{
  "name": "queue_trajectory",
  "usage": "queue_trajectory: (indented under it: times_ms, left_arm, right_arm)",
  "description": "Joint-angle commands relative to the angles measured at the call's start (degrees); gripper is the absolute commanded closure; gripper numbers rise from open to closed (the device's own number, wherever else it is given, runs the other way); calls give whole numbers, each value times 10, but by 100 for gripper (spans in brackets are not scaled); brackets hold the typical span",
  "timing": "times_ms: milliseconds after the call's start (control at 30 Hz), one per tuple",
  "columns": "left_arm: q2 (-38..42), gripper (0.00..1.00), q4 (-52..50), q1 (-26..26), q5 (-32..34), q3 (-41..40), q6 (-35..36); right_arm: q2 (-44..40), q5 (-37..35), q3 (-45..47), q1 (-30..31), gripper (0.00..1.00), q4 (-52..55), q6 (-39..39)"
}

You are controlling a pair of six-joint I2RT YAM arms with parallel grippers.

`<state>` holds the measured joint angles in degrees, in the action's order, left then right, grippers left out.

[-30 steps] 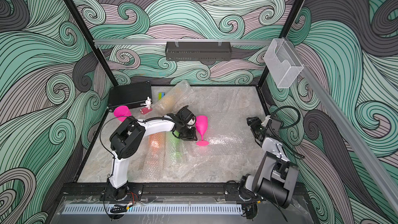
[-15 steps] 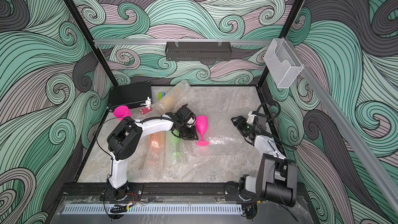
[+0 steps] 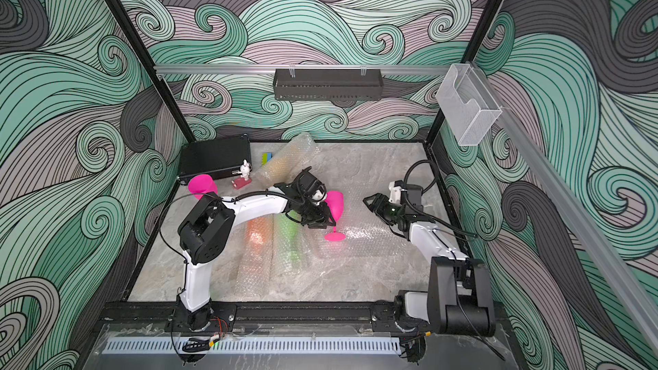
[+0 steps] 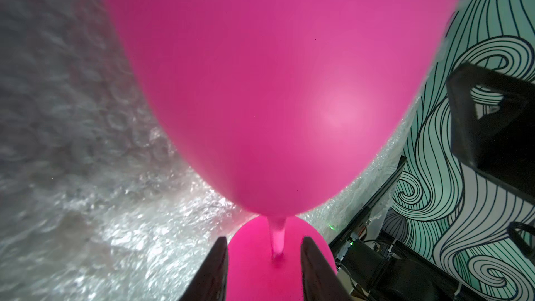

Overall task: Unpack wine glasses from bubble wrap
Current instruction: Pick up the wine glass from the bubble wrap.

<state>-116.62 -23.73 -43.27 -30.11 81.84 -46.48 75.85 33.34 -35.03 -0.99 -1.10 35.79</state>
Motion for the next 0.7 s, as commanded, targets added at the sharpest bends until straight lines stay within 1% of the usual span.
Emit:
queue_trajectory:
  times_ms: [0, 200, 400, 567, 667]
  left_arm:
    - [-23, 59, 11, -5, -13, 33, -18]
    - [-51, 61, 10, -10, -8, 54, -17]
    - [-84, 68, -22, -13, -3, 95, 13]
    - [-103, 68, -20, -15, -11, 114, 7]
    - [-112, 71, -23, -17, -12, 126, 6]
  right_arm:
    - [11, -4, -2, 17, 38, -8, -6]
    - [18, -4, -1, 32, 39, -14, -5]
    - [20, -6, -1, 41, 39, -11, -7]
    - [31, -7, 0, 47, 40, -16, -8]
    - [39, -6, 1, 52, 41, -21, -6]
